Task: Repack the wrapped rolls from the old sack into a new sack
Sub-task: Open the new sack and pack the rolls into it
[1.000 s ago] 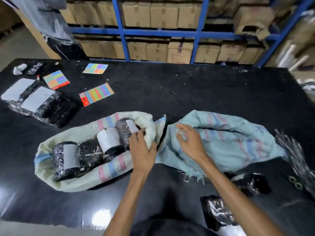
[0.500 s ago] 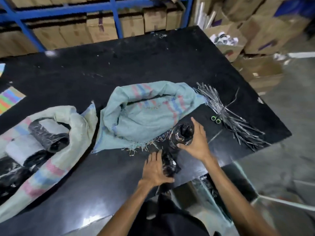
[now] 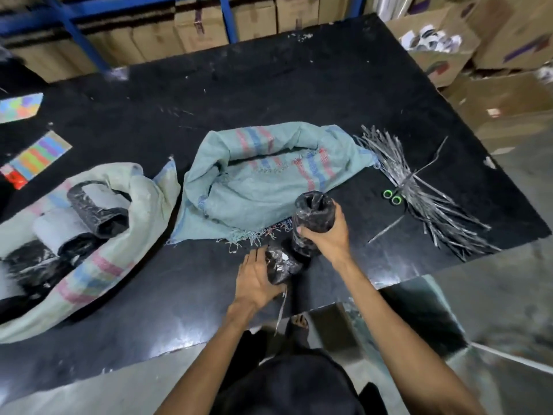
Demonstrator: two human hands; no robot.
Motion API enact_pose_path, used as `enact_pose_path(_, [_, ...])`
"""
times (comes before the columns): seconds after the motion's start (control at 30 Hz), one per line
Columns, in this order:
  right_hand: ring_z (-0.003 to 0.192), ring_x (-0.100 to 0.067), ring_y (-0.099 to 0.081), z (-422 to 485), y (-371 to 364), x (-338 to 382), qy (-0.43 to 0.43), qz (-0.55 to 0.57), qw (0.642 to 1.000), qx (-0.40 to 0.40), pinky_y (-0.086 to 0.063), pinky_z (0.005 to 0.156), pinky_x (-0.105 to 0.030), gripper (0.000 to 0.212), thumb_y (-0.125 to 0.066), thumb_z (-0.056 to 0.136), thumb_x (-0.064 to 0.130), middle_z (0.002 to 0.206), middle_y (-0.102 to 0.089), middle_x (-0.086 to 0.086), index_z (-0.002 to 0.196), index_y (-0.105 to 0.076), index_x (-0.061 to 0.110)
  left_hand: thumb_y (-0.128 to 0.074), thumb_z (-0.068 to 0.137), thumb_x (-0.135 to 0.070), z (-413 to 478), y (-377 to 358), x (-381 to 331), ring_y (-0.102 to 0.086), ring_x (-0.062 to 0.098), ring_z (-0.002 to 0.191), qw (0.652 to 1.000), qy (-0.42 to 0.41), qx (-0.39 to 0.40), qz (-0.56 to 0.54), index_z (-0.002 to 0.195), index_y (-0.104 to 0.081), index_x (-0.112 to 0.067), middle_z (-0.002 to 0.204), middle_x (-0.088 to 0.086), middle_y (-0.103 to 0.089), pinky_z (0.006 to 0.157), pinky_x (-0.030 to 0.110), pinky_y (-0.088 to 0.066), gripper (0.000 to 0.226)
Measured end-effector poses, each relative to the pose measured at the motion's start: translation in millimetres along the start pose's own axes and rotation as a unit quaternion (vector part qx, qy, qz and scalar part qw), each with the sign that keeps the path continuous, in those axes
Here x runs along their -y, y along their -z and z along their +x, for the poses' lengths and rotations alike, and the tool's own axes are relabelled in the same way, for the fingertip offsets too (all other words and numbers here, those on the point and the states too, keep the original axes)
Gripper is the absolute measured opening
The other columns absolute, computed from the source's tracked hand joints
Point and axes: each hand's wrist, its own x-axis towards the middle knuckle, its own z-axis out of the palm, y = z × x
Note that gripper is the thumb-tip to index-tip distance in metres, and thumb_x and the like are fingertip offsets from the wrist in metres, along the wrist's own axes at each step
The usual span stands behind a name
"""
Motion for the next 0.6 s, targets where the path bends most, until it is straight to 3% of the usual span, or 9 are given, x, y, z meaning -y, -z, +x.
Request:
enact_pose_path(0.13, [0.119, -0.006, -0.059, -7, -32, 49, 0.012, 0.066, 0.995, 0.079, -0.049, 0.105, -0.034, 0.093, -0.093, 0.062, 0.030, 0.129, -0.060, 0.008, 0.138, -0.040, 0.031, -0.089, 0.061, -0.049, -13, 56, 35, -0.047, 0.025, 0.127, 0.988, 0.046, -0.116, -0.095, 0.147, -0.040, -0.013, 0.137, 0.007, -0.053, 0.109, 0.037, -0.041, 0.106])
enact_pose_path(0.23, [0.106, 0.007, -0.057, -17, -69, 87, 0.013, 0.062, 0.984, 0.168, -0.049, 0.092, -0.022, 0.087, -0.089, 0.073, 0.023, 0.119, -0.057, 0.016, 0.133, -0.028, 0.037, -0.088, 0.056, -0.057, -28, 91, 73, -0.052, 0.025, 0.125, 0.967, 0.111, -0.179, -0.141, 0.142, -0.047, -0.012, 0.132, 0.006, -0.059, 0.108, 0.040, -0.044, 0.105])
enact_pose_path(0.37, [0.099, -0.001, -0.062, -34, -129, 117, -0.007, 0.039, 0.968, 0.250, -0.054, 0.085, -0.028, 0.079, -0.087, 0.074, 0.036, 0.116, -0.061, 0.011, 0.129, -0.031, 0.037, -0.084, 0.049, -0.065, -63, 122, 125, -0.063, 0.019, 0.110, 0.916, 0.191, -0.270, -0.226, 0.128, -0.058, -0.015, 0.118, 0.001, -0.067, 0.098, 0.037, -0.052, 0.098])
enact_pose_path(0.43, [0.099, -0.002, -0.063, -47, -168, 131, -0.011, 0.016, 0.956, 0.292, -0.053, 0.088, -0.031, 0.075, -0.087, 0.071, 0.048, 0.114, -0.063, 0.014, 0.127, -0.037, 0.039, -0.088, 0.053, -0.062, -86, 135, 154, -0.063, 0.022, 0.109, 0.884, 0.242, -0.306, -0.256, 0.128, -0.057, -0.012, 0.118, 0.004, -0.066, 0.096, 0.038, -0.052, 0.095])
enact_pose_path(0.53, [0.103, -0.008, -0.065, -66, -219, 145, 0.004, -0.023, 0.941, 0.336, -0.054, 0.095, -0.038, 0.073, -0.083, 0.064, 0.063, 0.113, -0.066, 0.016, 0.122, -0.045, 0.042, -0.081, 0.052, -0.076, -108, 143, 191, -0.066, 0.021, 0.103, 0.831, 0.302, -0.366, -0.292, 0.122, -0.059, -0.017, 0.112, 0.002, -0.070, 0.090, 0.039, -0.055, 0.094])
enact_pose_path(0.6, [0.107, -0.008, -0.064, -76, -251, 157, 0.019, -0.036, 0.935, 0.353, -0.052, 0.099, -0.036, 0.077, -0.082, 0.066, 0.066, 0.120, -0.066, 0.013, 0.129, -0.049, 0.037, -0.082, 0.056, -0.073, -118, 155, 205, -0.067, 0.016, 0.094, 0.796, 0.329, -0.397, -0.318, 0.105, -0.061, -0.024, 0.098, -0.006, -0.069, 0.082, 0.031, -0.053, 0.073])
